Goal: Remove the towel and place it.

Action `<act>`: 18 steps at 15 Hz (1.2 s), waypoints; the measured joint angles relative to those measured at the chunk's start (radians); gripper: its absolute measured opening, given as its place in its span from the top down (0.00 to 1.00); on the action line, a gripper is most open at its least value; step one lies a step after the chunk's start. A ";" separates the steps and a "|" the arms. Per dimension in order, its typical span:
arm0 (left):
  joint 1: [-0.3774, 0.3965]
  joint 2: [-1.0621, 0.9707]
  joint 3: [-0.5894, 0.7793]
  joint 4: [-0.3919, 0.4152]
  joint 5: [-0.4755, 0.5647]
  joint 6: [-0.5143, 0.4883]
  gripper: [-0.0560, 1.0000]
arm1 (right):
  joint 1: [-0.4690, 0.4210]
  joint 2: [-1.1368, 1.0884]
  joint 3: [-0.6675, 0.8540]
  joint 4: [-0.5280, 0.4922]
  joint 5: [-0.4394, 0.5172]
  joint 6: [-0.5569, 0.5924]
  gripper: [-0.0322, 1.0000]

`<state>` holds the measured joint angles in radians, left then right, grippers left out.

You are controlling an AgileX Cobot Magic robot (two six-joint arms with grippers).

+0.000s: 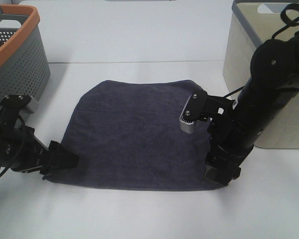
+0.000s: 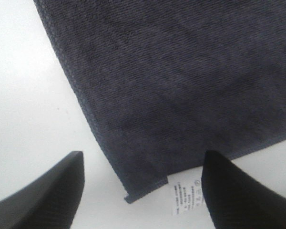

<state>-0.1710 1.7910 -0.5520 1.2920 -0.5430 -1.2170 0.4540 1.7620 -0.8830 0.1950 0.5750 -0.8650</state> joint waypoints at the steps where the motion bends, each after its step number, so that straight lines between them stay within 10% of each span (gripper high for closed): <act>1: 0.000 0.000 0.000 0.000 0.000 0.000 0.29 | 0.000 0.000 0.000 0.000 0.000 0.000 0.29; 6: 0.000 -0.126 -0.048 0.038 -0.050 -0.129 0.28 | 0.000 -0.189 -0.003 -0.031 0.002 0.076 0.29; 11: 0.000 -0.134 -0.330 0.321 -0.123 -0.418 0.28 | 0.000 -0.276 -0.192 -0.174 0.037 0.299 0.29; 13: 0.000 -0.134 -0.525 0.442 -0.121 -0.576 0.28 | 0.000 -0.276 -0.337 -0.320 0.075 0.550 0.29; 18: 0.000 -0.133 -0.798 0.451 0.210 -0.536 0.30 | 0.000 -0.276 -0.494 -0.657 0.083 0.889 0.29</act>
<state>-0.1710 1.6580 -1.3500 1.7430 -0.3330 -1.7530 0.4540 1.4860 -1.3770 -0.4620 0.6580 0.0240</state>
